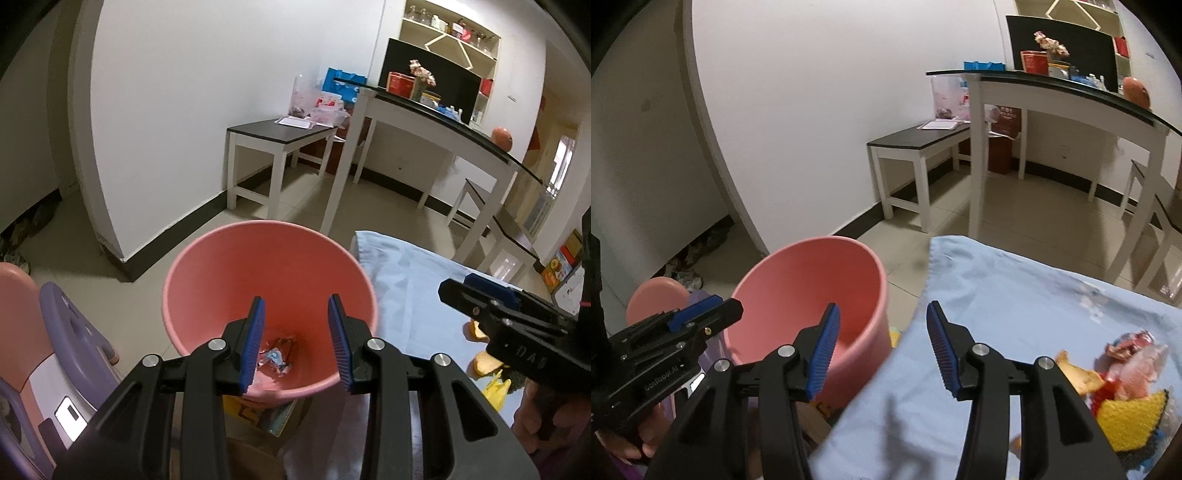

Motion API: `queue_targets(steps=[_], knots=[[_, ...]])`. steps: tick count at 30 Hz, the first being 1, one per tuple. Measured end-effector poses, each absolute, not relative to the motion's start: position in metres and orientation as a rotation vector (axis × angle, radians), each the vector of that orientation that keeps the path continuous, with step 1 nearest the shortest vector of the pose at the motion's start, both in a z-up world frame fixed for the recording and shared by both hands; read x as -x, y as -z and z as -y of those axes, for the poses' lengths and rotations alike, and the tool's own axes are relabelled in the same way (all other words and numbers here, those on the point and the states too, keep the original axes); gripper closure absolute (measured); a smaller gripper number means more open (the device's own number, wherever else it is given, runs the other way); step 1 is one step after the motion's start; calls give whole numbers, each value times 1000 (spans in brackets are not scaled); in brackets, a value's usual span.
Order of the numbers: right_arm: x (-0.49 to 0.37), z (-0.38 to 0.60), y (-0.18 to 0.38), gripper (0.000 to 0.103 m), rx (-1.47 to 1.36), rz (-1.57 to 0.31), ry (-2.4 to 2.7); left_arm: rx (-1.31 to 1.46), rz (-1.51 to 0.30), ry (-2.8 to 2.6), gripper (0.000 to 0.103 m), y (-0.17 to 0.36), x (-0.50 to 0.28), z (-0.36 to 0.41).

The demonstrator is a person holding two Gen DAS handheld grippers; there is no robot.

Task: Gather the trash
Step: 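Return to the table and grasp the yellow plastic bag with the left tool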

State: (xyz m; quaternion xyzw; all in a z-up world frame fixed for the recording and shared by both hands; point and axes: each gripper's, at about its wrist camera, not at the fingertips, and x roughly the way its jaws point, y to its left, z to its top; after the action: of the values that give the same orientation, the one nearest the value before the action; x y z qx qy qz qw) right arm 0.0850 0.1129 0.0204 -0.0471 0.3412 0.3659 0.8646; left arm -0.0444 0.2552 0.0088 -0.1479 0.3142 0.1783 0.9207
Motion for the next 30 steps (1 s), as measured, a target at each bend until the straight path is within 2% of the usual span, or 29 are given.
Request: queue_targets(steps=[16, 30], knots=[[-86, -37, 1, 54, 57, -782, -632, 268, -698, -208, 68, -5, 24, -196], [-80, 113, -9, 54, -19, -717, -374, 227, -762, 154, 67, 12, 11, -123]])
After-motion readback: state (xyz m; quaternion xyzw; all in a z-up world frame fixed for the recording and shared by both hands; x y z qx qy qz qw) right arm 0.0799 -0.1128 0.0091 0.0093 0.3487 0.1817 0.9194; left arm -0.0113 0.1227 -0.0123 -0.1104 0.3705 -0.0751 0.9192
